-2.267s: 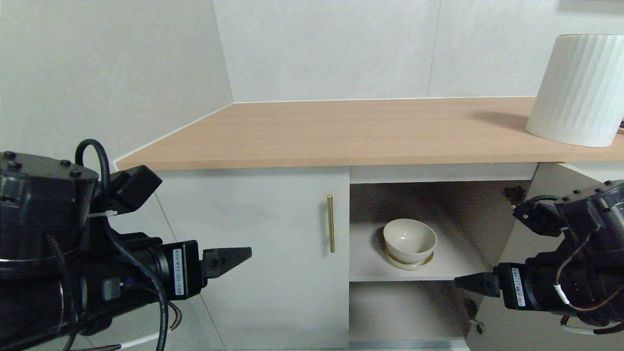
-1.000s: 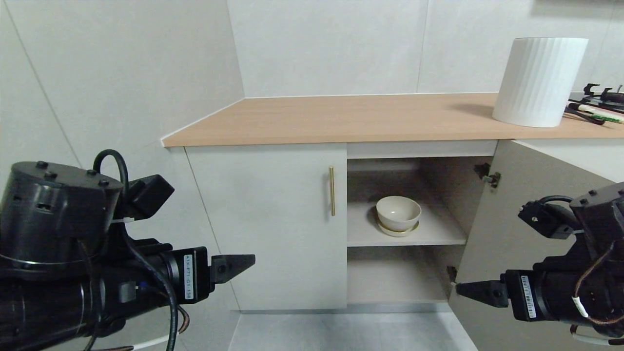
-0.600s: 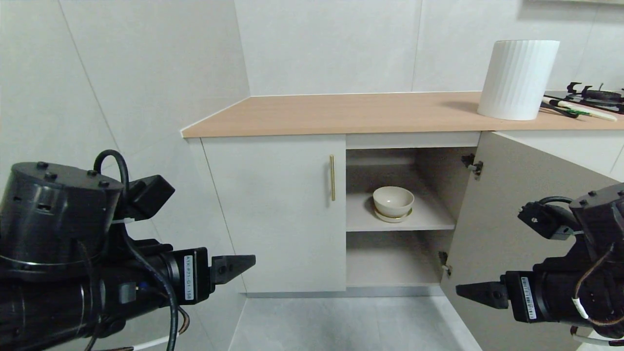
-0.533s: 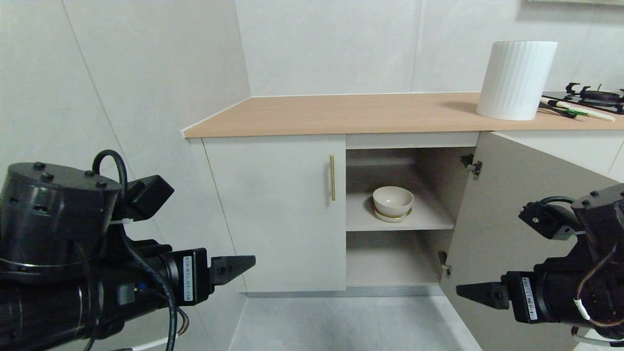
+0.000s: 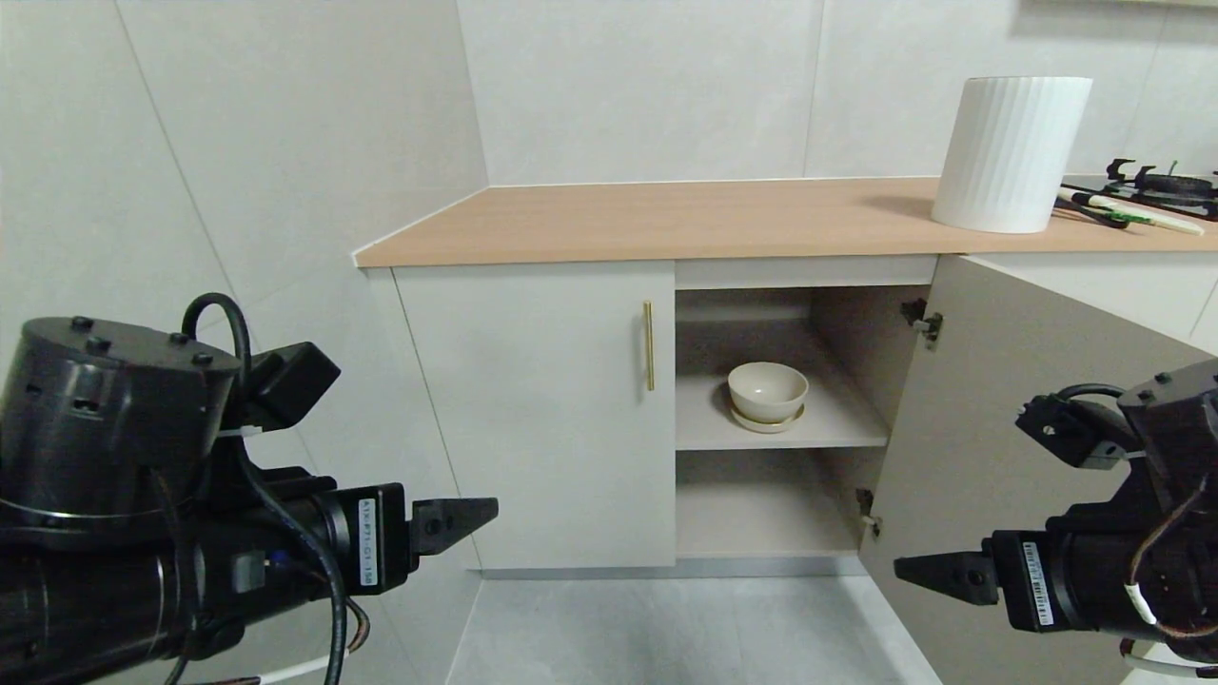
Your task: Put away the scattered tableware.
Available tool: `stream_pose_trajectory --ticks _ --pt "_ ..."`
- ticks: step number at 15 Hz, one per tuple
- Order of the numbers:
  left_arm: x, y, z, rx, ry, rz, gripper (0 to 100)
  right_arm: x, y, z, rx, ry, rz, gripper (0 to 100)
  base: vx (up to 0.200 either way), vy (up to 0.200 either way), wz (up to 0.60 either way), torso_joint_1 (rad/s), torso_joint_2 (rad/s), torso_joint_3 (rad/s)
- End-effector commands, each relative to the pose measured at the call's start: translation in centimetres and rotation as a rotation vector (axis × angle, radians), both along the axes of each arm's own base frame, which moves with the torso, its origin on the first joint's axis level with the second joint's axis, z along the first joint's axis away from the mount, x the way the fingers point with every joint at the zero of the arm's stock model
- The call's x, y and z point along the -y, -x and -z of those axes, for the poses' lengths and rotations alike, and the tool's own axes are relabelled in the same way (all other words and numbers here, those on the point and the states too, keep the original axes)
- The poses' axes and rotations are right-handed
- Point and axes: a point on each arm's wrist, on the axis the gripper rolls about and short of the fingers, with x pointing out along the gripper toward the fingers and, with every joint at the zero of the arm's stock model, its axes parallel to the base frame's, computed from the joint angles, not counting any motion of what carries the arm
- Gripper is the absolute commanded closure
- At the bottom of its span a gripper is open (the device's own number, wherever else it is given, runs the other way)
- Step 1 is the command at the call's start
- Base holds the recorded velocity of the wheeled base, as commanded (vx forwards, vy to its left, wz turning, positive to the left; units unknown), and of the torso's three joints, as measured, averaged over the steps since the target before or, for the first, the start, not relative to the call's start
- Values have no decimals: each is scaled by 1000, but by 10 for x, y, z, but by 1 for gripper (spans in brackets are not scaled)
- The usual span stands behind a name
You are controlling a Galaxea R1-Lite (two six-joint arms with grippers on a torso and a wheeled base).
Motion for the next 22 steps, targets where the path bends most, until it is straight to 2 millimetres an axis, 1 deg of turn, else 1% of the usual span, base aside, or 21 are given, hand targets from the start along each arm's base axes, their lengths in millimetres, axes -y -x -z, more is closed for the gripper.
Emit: stream_pose_trajectory --ticks 1,2,4,8,11,13,16,17,18,20,22 --pt "0 0 0 -1 0 -1 0 0 1 -1 2 -2 0 0 0 0 0 0 0 0" --pt "0 0 0 2 -3 0 0 1 1 0 1 -1 0 0 0 0 0 0 0 0" --pt "0 0 2 2 -19 10 0 3 5 -3 -6 7 -1 0 0 -200 0 0 2 7" --pt "-1 1 2 0 -23 12 0 15 22 -9 -33 85 -55 0 0 -200 0 11 4 0" --pt "-1 1 2 0 -23 12 0 22 33 -16 -61 121 -69 0 0 -200 0 1 -1 5" --pt "-1 1 2 0 -23 12 0 31 46 -27 -88 171 -86 0 0 -200 0 2 2 9" --pt "-1 1 2 0 -23 12 0 41 56 -37 -98 254 -15 0 0 -200 0 -1 5 4" --pt "-1 1 2 0 -23 12 0 44 57 -38 -97 279 13 0 0 -200 0 7 2 -7" --pt "-1 1 3 0 -23 12 0 46 56 -38 -91 304 44 0 0 0 0 0 0 0" --pt "-1 1 2 1 -22 12 0 52 50 -37 -85 366 130 0 0 0 0 0 0 0" --pt "-1 1 3 0 -23 12 0 60 42 -36 -100 387 207 0 0 0 0 0 0 0"
